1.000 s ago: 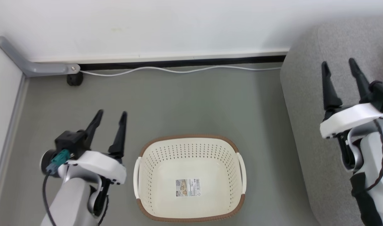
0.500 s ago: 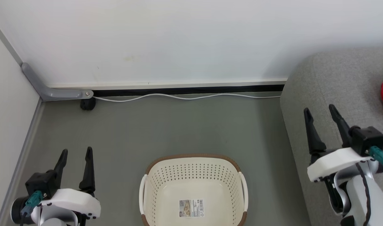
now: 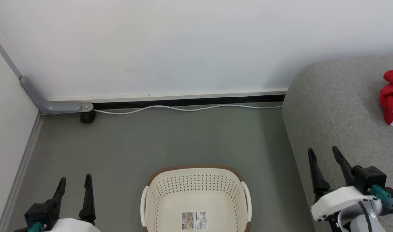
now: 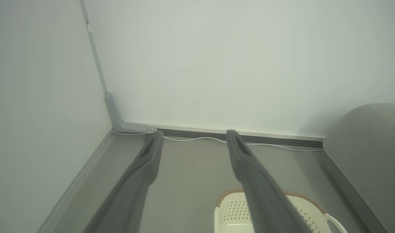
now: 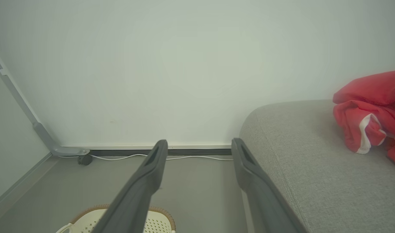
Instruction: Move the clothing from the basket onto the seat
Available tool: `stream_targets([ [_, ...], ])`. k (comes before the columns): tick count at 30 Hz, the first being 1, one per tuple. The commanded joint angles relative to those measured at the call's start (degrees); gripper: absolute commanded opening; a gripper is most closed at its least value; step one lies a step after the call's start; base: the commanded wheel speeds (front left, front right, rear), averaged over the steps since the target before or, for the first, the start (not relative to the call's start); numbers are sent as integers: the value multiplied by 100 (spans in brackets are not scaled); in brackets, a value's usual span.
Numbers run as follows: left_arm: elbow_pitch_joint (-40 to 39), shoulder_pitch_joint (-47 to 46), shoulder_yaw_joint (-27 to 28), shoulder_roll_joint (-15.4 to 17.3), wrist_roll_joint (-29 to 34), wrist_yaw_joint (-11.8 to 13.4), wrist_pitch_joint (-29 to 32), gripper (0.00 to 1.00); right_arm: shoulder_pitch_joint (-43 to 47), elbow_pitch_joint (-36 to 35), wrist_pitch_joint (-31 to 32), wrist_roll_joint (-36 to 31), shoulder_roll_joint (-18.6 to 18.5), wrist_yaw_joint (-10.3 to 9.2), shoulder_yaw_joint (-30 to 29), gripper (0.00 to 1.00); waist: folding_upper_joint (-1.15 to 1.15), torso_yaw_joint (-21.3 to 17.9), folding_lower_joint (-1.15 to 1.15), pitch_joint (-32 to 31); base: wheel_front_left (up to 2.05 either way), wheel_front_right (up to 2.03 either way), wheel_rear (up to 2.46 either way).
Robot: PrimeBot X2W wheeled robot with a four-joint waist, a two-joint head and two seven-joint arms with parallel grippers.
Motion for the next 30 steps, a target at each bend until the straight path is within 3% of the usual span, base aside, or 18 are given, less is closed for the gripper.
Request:
stream_targets([
  [1,-181,-71,214,50,33,-38,-35,100,-66,-132,-35,-61,-6,17,82,100,0,0,0,7,0,0,0],
  [17,-169,-4,226,-95,-15,-277,-35,100,-191,-89,-35,-169,6,17,36,100,0,-15,0,-19,0,0,0],
  [18,-16,91,51,-159,-8,-249,1,0,7,32,0,-127,68,0,-103,0,0,-15,0,-16,0,0,0],
  [30,164,97,79,-225,-527,-250,176,0,168,136,160,404,146,1,-181,0,0,-11,10,-38,0,0,0],
])
